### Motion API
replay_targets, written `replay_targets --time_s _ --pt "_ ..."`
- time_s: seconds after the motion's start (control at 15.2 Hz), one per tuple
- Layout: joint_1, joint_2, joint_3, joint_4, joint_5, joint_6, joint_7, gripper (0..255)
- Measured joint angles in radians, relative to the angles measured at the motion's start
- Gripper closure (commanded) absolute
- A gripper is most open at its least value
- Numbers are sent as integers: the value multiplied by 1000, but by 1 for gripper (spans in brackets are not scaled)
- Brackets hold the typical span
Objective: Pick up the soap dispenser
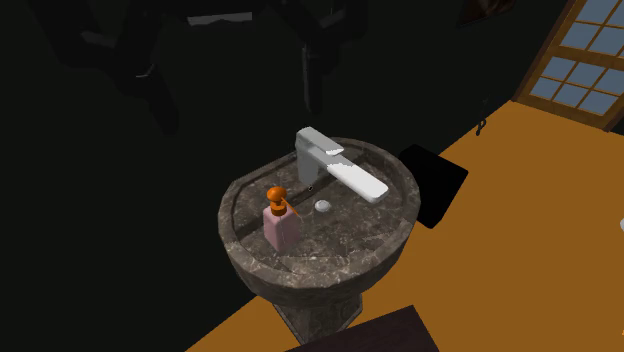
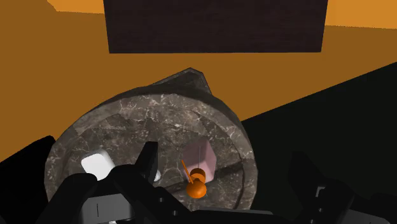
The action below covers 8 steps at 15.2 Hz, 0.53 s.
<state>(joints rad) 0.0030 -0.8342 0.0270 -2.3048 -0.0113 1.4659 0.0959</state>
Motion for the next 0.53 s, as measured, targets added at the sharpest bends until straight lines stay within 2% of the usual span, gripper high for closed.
replay_targets --time_s 0.13,0.53 --pt "0 6 2 -10 0 16 3 0" --pt "-10 106 13 -105 -12 213 25 0"
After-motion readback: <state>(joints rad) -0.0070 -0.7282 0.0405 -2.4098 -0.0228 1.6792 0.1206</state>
